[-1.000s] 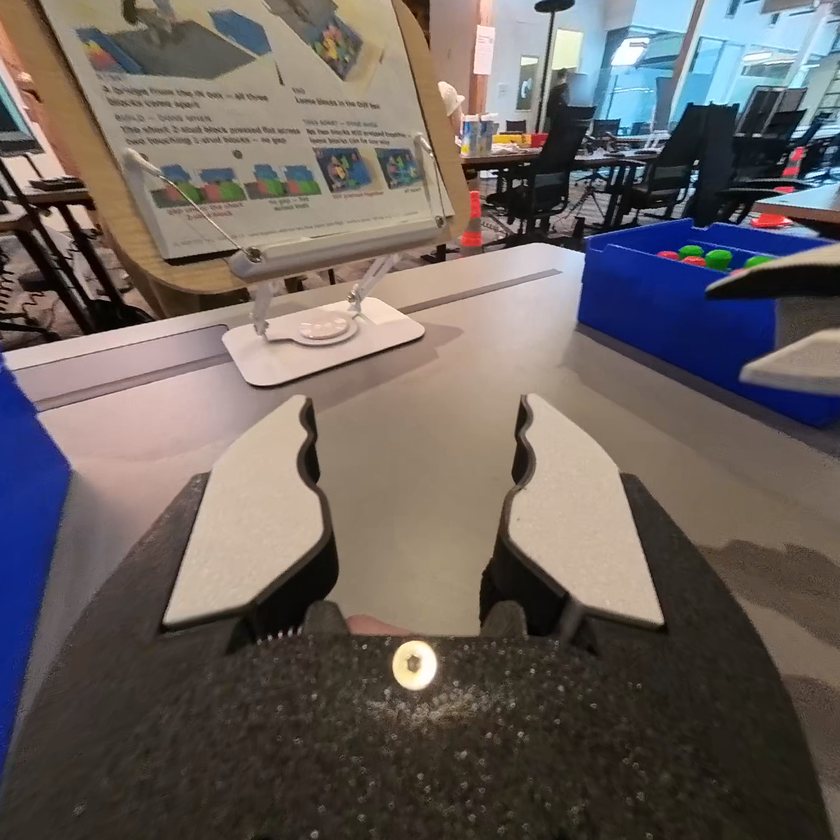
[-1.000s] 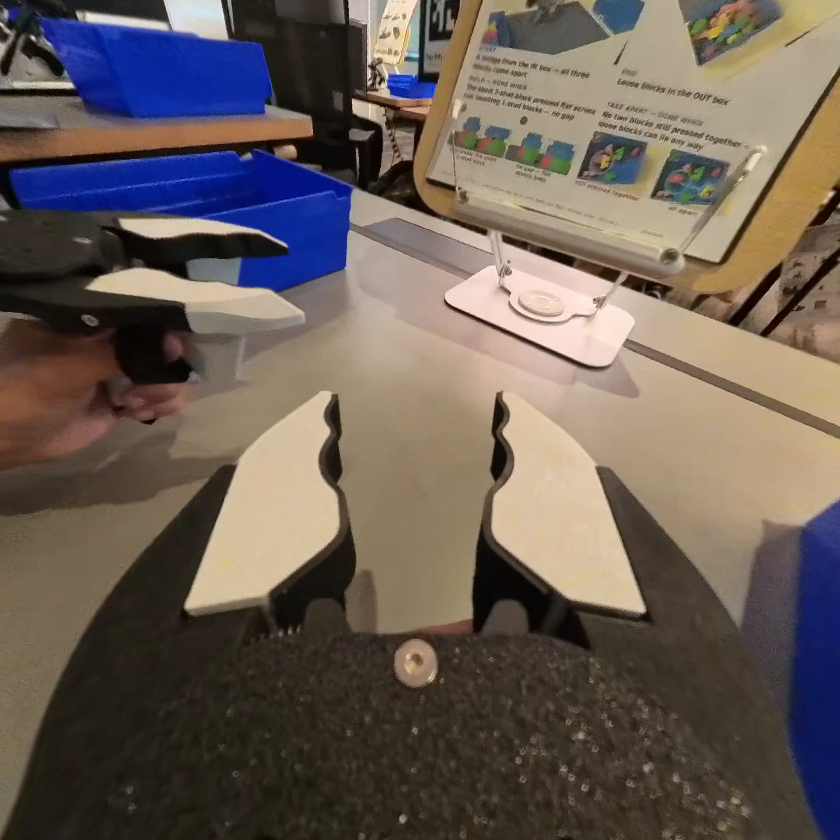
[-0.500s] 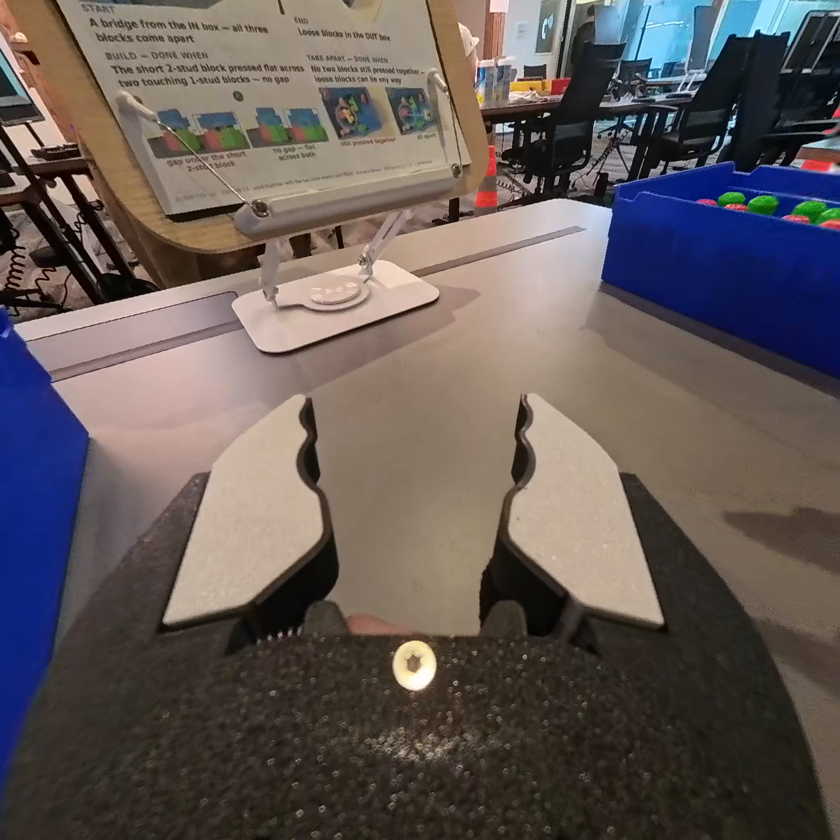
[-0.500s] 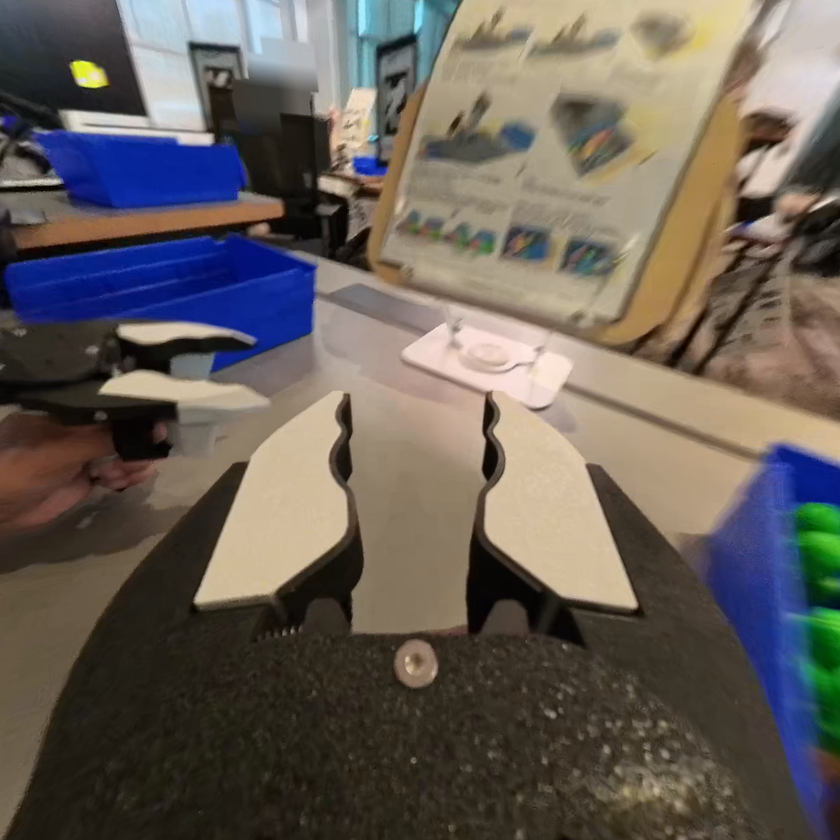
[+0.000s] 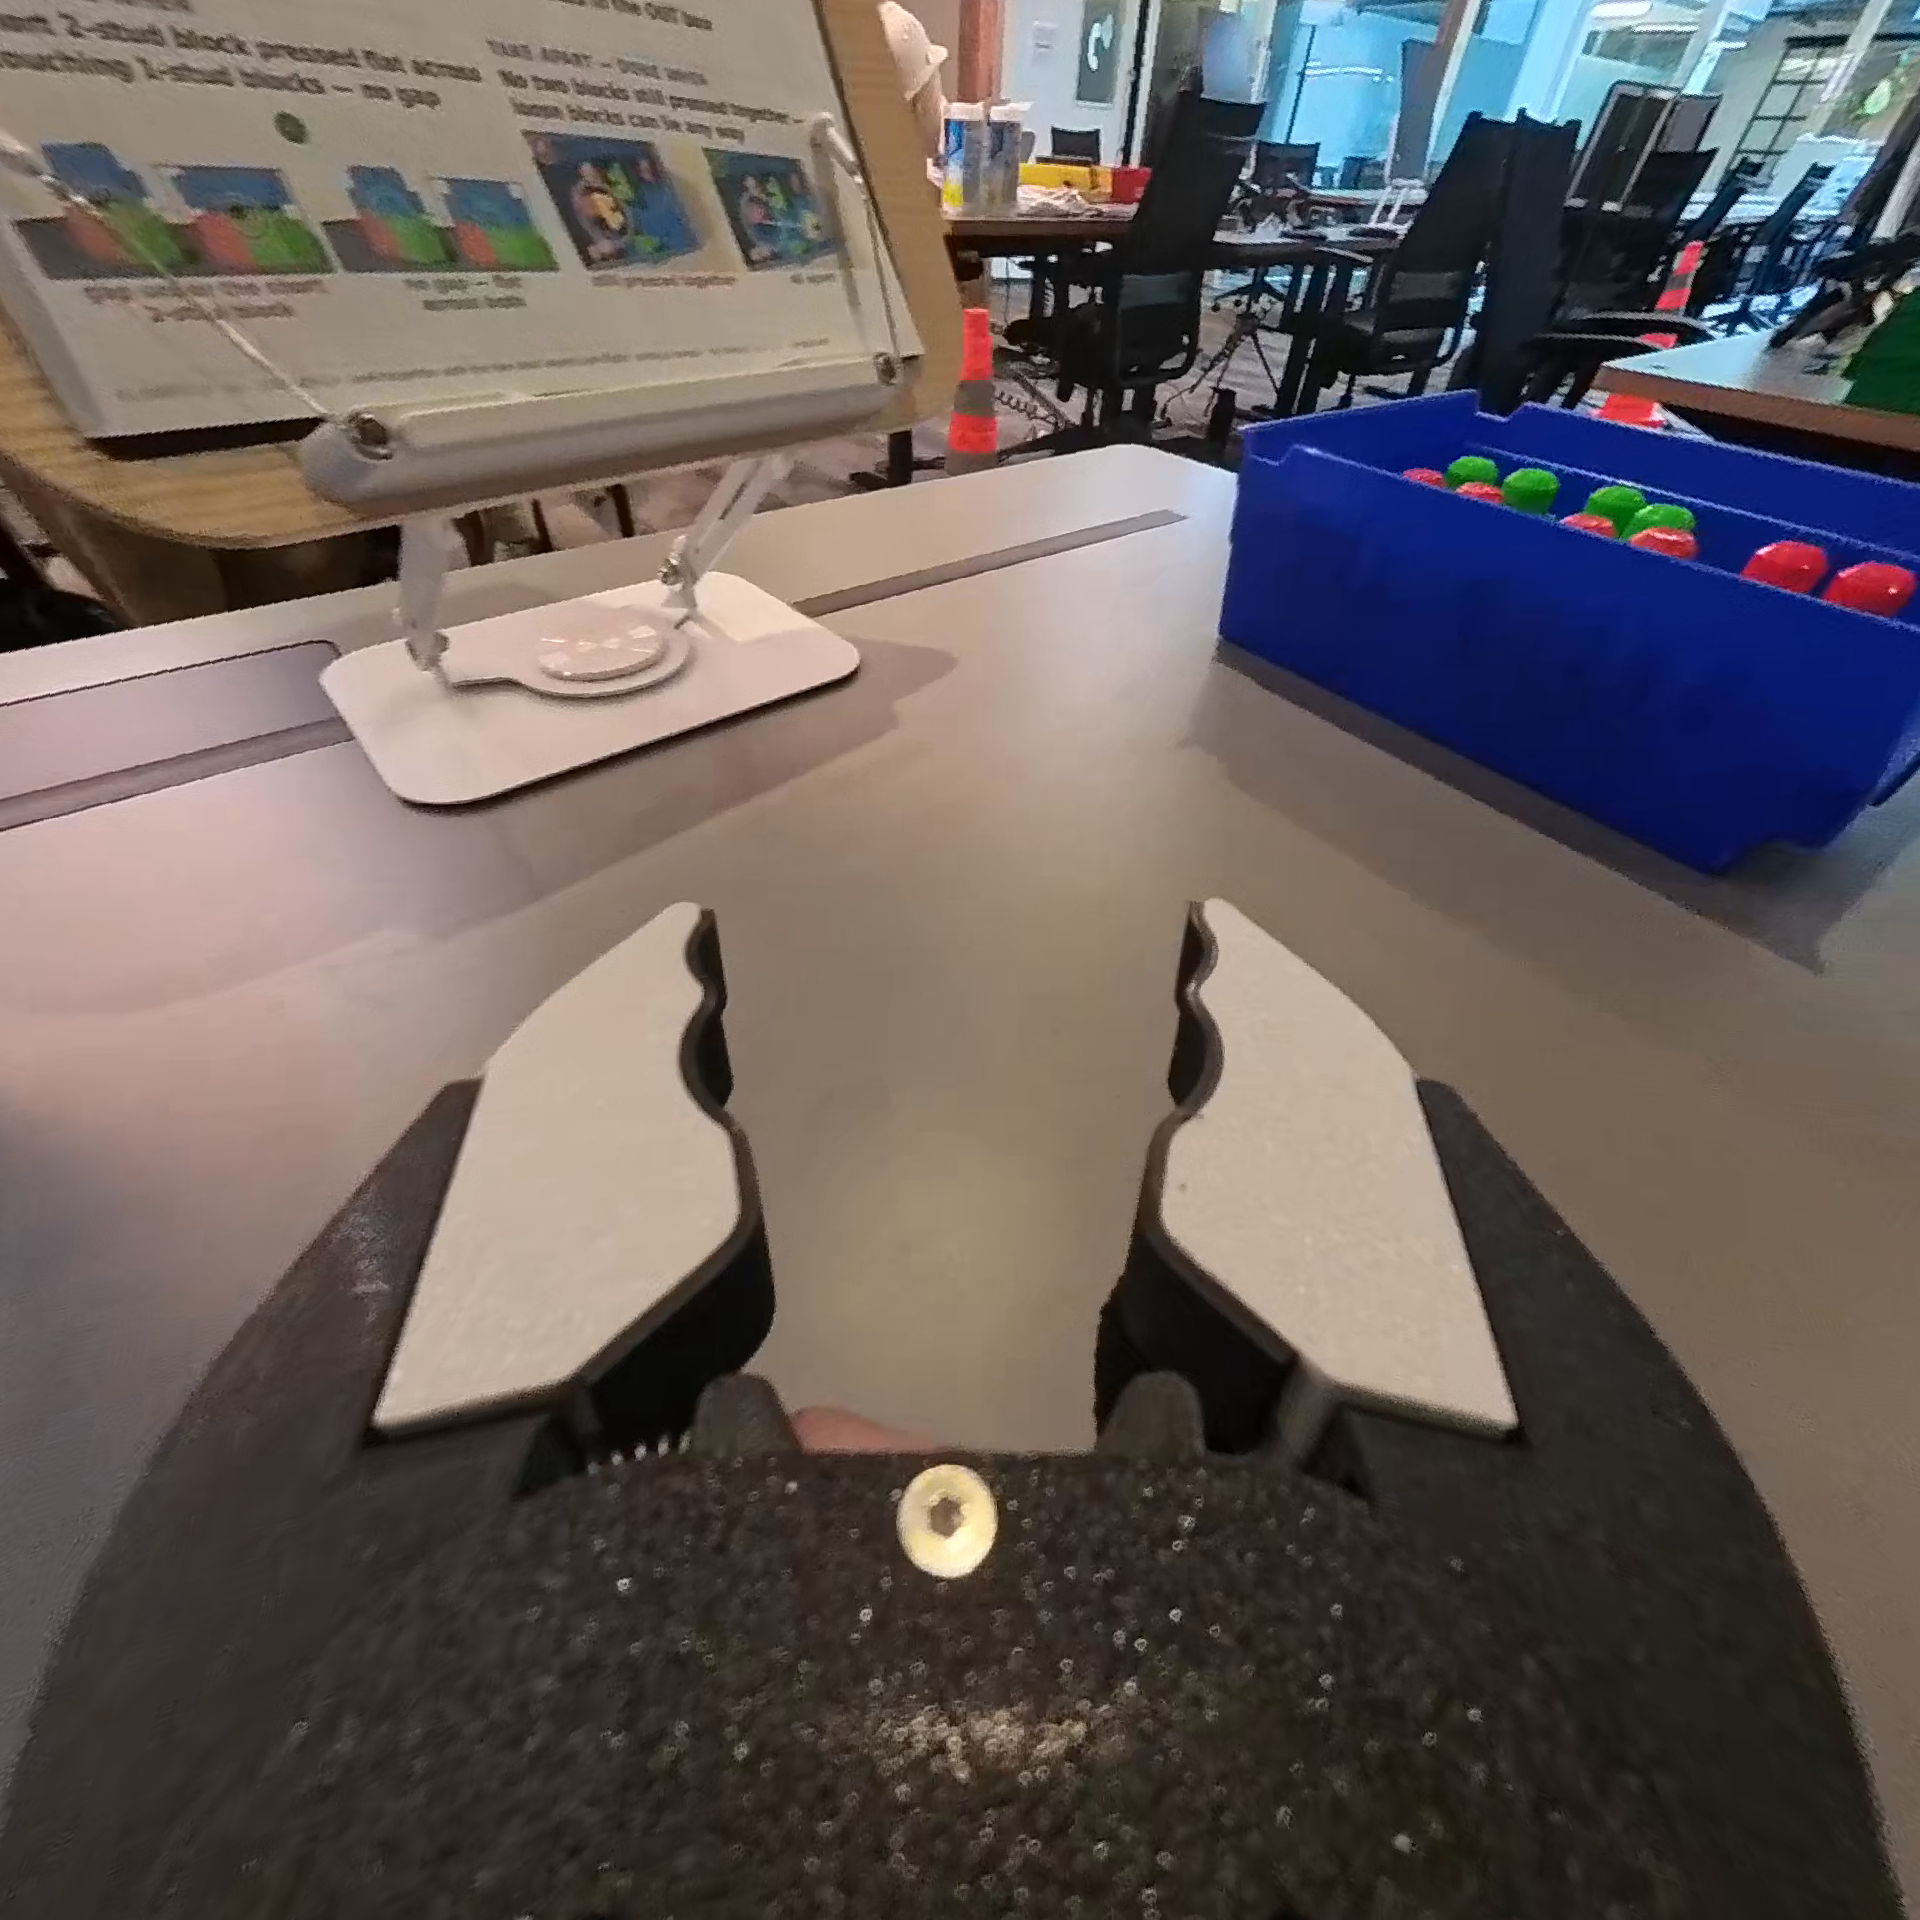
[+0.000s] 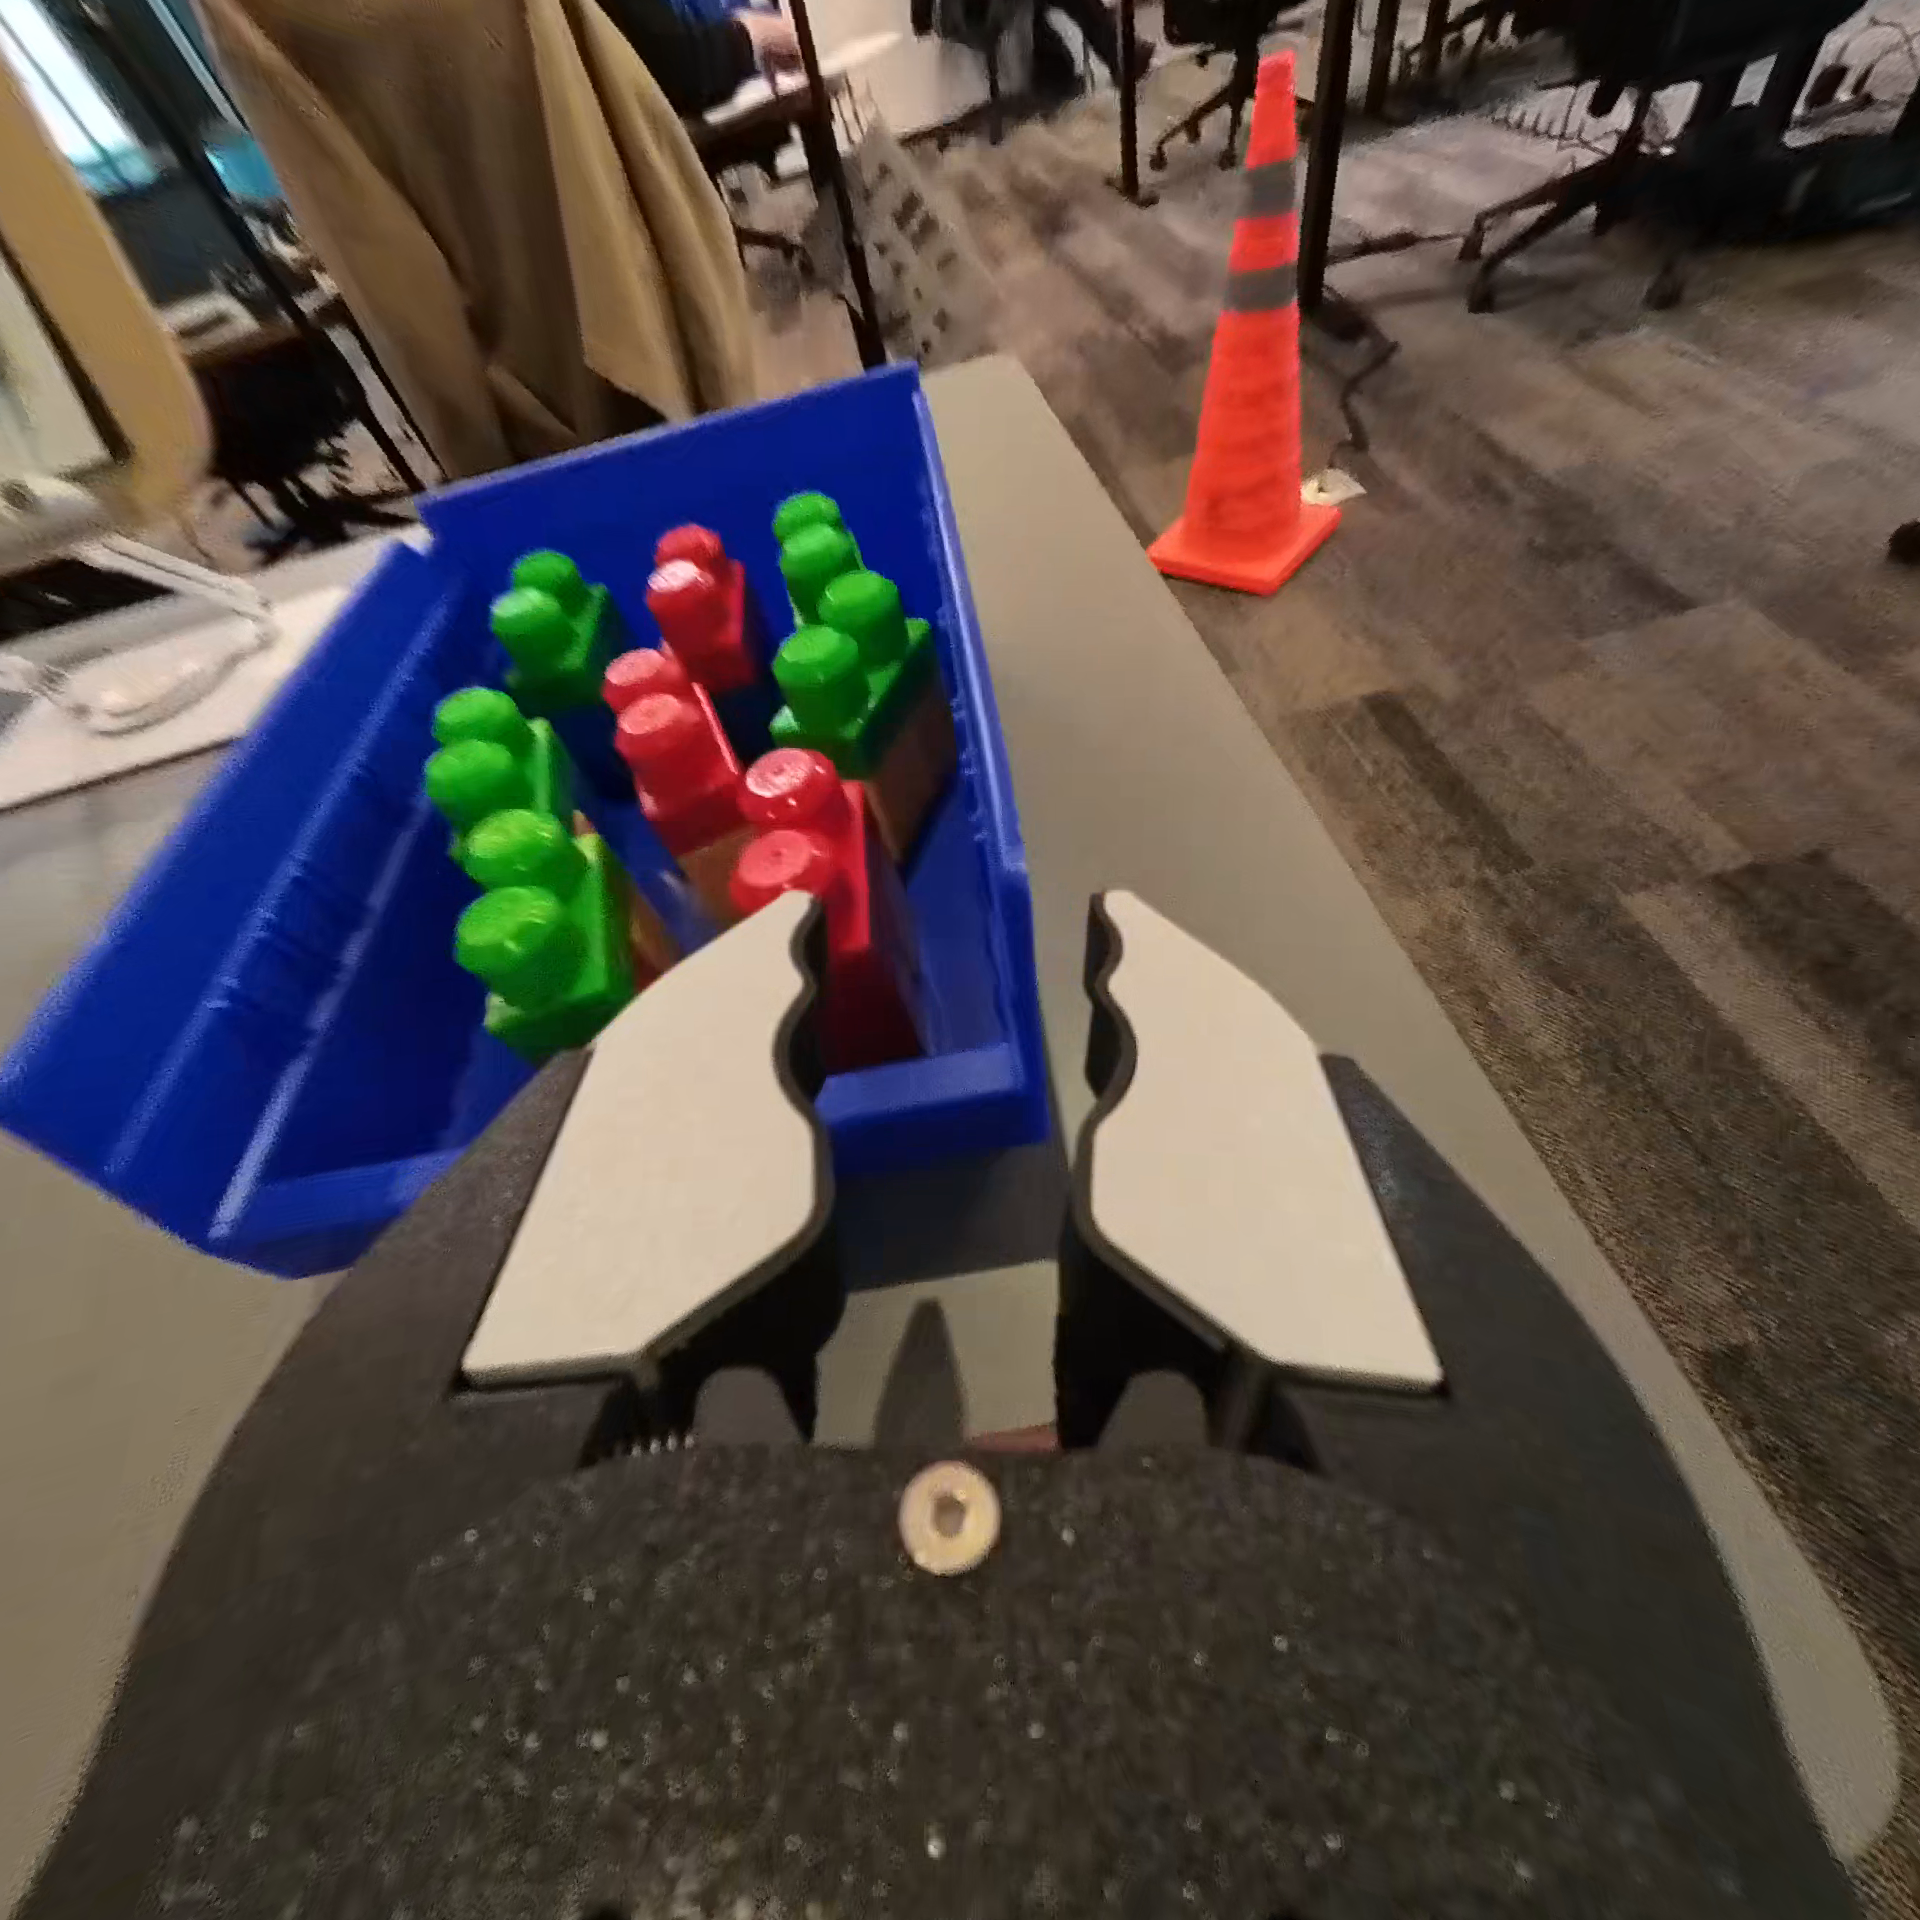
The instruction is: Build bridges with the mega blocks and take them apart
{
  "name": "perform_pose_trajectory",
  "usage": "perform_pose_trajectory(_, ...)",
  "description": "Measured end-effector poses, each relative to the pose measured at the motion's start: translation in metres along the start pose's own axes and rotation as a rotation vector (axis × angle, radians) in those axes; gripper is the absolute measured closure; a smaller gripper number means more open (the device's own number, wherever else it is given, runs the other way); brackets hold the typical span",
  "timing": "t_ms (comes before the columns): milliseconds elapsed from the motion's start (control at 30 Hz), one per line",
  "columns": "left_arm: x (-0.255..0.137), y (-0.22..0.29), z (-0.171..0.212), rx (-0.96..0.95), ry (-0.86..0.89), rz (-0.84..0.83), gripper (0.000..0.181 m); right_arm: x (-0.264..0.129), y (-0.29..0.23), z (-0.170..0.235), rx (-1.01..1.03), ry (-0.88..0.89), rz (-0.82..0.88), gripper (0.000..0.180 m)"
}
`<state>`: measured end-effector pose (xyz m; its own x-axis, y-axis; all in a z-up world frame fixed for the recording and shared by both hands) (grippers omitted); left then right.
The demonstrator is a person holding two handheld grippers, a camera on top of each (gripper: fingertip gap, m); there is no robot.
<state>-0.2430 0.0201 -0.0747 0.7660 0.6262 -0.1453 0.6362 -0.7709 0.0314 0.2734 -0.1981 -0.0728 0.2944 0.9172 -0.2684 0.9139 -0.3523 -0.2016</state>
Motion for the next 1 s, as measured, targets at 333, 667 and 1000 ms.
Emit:
perform_pose_trajectory(333,0.031,0.080,0.005,0.023,-0.091,0.169,0.097,0.023,-0.035,0.015,0.081,-0.108,-0.118,0.151)
perform_pose_trajectory(667,0.151,0.203,-0.017,0.038,-0.164,0.065,0.107,0.035,-0.058,0.026,0.071,-0.049,0.074,0.147)
perform_pose_trajectory(1000,0.175,0.209,-0.008,-0.011,-0.245,-0.109,0.175,0.034,-0.071,0.031,0.068,0.014,0.077,0.176)
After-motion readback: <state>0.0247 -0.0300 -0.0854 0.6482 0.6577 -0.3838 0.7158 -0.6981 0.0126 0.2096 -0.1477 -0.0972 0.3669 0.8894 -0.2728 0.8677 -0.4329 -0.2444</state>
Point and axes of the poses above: each gripper's, where its closed fingertips meet, x out along the fingers, z out of its underside, y = z × x across the jaws, the point moved 8 cm from there along -x, back along the fingers, and after that the axes turned 4 degrees about y, right-handed, at the moved point
